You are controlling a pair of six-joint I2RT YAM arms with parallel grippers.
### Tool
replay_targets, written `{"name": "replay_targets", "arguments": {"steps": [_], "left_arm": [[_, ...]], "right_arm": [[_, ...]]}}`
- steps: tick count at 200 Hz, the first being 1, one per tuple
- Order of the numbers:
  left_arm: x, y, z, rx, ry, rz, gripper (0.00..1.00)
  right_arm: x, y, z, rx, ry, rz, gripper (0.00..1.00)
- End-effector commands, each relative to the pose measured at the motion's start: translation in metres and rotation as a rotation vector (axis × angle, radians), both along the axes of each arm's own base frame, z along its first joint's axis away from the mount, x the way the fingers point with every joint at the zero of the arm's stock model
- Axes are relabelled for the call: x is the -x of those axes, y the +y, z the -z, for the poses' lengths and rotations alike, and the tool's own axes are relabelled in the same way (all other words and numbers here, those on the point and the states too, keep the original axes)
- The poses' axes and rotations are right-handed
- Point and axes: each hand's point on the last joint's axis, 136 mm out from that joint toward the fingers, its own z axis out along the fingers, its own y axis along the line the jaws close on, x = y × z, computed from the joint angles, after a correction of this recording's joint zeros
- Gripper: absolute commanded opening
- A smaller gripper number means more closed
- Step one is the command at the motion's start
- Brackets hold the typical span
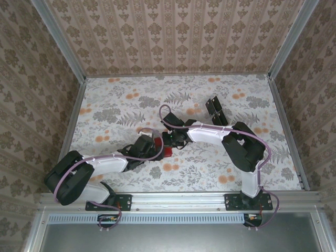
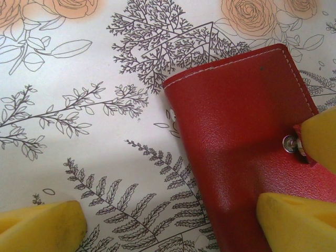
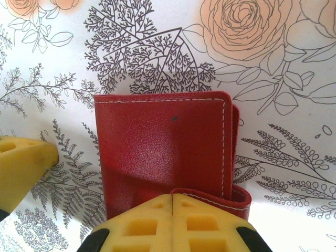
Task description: Put the credit cards into the card holder
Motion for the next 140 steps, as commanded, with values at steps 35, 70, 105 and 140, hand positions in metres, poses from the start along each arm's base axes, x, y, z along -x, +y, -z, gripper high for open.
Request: {"name": "replay_targets", "arguments": {"steps": [35,70,105,140], "left_arm": [[0.036,0.018,0.059,-0.062,0.2,0.029,0.98],[0.036,0.018,0.059,-0.063,0.201,0.029,0.98],[0.035,0.018,0.059,-0.061,0.2,0.028,0.97],[0.036,0.018,0.059,-0.061,0.201,0.028,0.97]], "right_arm": [[0.0,-0.001,-0.023,-0.025,-0.048,0.017,0.0],[0.0,0.002,-0.018,-0.027,-0.035,0.011,0.0],[0.002,0.002,-0.007,-0.014,-0.015,0.009,0.0],[0.004,0.004,0.005,-0.01,0.009,0.003,0.0]]}}
